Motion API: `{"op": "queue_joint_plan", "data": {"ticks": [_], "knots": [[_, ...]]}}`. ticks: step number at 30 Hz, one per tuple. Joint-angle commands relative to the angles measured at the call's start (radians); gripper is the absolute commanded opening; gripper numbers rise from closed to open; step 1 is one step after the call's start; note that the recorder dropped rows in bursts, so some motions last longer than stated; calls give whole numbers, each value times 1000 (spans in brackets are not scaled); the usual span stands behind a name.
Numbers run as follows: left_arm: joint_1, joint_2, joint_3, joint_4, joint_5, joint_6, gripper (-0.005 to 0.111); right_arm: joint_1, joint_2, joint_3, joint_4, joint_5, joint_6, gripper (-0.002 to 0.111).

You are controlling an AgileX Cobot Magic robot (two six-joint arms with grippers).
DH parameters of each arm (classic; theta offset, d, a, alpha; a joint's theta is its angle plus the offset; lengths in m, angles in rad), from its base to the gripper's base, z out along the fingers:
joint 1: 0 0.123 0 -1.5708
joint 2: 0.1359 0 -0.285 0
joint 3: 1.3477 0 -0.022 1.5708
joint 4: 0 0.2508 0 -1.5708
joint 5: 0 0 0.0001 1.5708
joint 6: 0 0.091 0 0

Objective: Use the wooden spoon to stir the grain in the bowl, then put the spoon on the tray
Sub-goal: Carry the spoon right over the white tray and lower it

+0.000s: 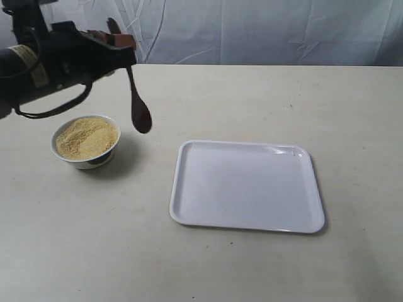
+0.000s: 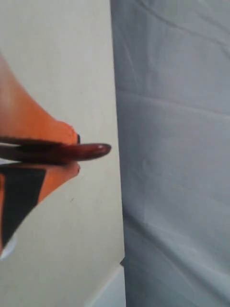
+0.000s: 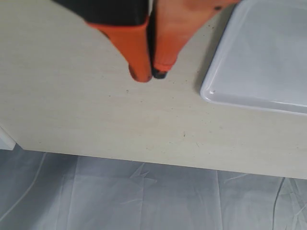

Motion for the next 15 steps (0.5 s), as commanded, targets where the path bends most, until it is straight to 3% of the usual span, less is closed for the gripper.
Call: {"op": "queue_joint_plan", "data": {"ticks": [1,6,8,15], "knots": [[-120,88,-7,6,-27,-202,0,-4,-7,2,0,-12,0,0],[-200,298,-128,15,-120,-582,0,-4,-7,2,0,-12,0,0],[-244,380,-188,56,-133,-658,0,-4,-7,2,0,-12,0,0],[-321,548,-292,70,-132,-716,0,-4,-7,2,0,-12,0,0]]}}
